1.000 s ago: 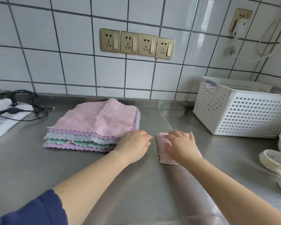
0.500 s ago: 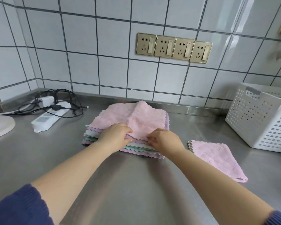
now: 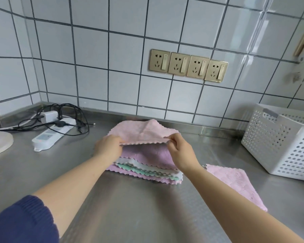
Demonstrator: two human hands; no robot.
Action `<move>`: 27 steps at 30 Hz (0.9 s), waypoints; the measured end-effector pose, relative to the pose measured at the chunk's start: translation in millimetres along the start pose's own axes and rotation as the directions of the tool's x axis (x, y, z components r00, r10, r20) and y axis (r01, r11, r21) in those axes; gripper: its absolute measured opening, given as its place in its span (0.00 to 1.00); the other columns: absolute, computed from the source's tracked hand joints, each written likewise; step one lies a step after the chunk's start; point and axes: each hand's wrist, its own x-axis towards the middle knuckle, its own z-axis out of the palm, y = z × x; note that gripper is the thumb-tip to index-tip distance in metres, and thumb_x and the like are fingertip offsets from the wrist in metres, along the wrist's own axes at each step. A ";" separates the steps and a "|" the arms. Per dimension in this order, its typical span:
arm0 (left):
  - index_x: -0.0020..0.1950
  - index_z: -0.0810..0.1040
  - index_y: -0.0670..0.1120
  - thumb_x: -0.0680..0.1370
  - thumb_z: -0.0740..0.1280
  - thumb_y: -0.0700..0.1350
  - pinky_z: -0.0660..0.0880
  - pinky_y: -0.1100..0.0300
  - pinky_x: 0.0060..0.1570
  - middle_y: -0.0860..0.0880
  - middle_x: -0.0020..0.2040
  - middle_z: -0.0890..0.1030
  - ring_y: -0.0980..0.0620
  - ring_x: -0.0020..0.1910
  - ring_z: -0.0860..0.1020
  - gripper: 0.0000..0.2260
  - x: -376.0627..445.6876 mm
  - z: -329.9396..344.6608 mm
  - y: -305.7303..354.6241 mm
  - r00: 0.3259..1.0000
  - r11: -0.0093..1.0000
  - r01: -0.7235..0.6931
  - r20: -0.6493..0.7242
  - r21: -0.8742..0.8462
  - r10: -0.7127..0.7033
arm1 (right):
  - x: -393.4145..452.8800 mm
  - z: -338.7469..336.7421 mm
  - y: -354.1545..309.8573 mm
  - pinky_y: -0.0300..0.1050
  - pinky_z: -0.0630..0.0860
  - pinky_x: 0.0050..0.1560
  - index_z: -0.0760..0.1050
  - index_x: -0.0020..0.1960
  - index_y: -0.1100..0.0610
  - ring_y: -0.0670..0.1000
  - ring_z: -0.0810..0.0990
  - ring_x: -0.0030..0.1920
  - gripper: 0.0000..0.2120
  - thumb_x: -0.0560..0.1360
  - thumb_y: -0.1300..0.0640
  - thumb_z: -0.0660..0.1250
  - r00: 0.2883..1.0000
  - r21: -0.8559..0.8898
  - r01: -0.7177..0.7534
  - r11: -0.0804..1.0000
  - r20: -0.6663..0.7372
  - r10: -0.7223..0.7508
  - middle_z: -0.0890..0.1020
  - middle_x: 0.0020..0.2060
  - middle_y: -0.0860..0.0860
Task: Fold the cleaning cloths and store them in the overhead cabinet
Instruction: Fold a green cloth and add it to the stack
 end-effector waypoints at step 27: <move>0.40 0.74 0.48 0.73 0.64 0.60 0.67 0.58 0.39 0.54 0.38 0.73 0.56 0.36 0.69 0.15 -178.8 -104.7 -15.6 0.676 0.930 -0.352 0.657 -0.108 0.332 | -172.1 -62.9 10.3 0.35 0.65 0.28 0.75 0.44 0.50 0.42 0.66 0.27 0.06 0.78 0.51 0.62 0.800 -0.078 -0.200 0.977 0.563 0.209 0.69 0.30 0.45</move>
